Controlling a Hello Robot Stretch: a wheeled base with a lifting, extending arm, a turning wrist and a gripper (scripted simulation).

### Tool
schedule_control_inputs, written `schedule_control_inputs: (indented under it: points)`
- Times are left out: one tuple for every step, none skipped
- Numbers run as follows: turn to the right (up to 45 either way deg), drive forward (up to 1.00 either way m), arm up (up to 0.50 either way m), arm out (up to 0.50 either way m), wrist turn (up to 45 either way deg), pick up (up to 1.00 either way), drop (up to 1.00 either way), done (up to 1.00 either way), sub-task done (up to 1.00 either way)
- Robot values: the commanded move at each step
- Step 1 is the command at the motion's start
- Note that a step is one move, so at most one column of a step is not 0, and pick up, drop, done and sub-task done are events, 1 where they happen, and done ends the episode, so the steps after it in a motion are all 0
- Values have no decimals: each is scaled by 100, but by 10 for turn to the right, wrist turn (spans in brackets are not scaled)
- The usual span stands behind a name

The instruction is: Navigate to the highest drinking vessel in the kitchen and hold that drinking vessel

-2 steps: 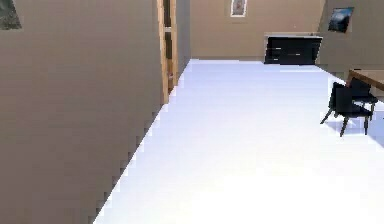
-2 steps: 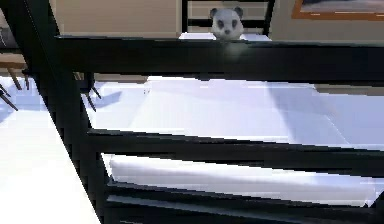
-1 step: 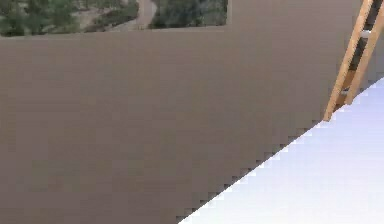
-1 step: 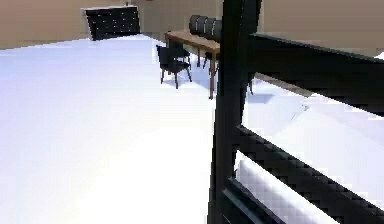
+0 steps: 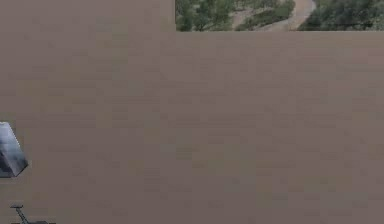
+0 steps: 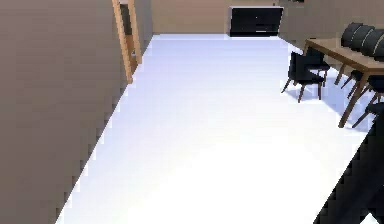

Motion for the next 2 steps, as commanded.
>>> schedule_control_inputs:
  points:
    - [0,10,0,0,0,0,0,0,0]
    - [450,0,0,0,0,0,0,0,0]
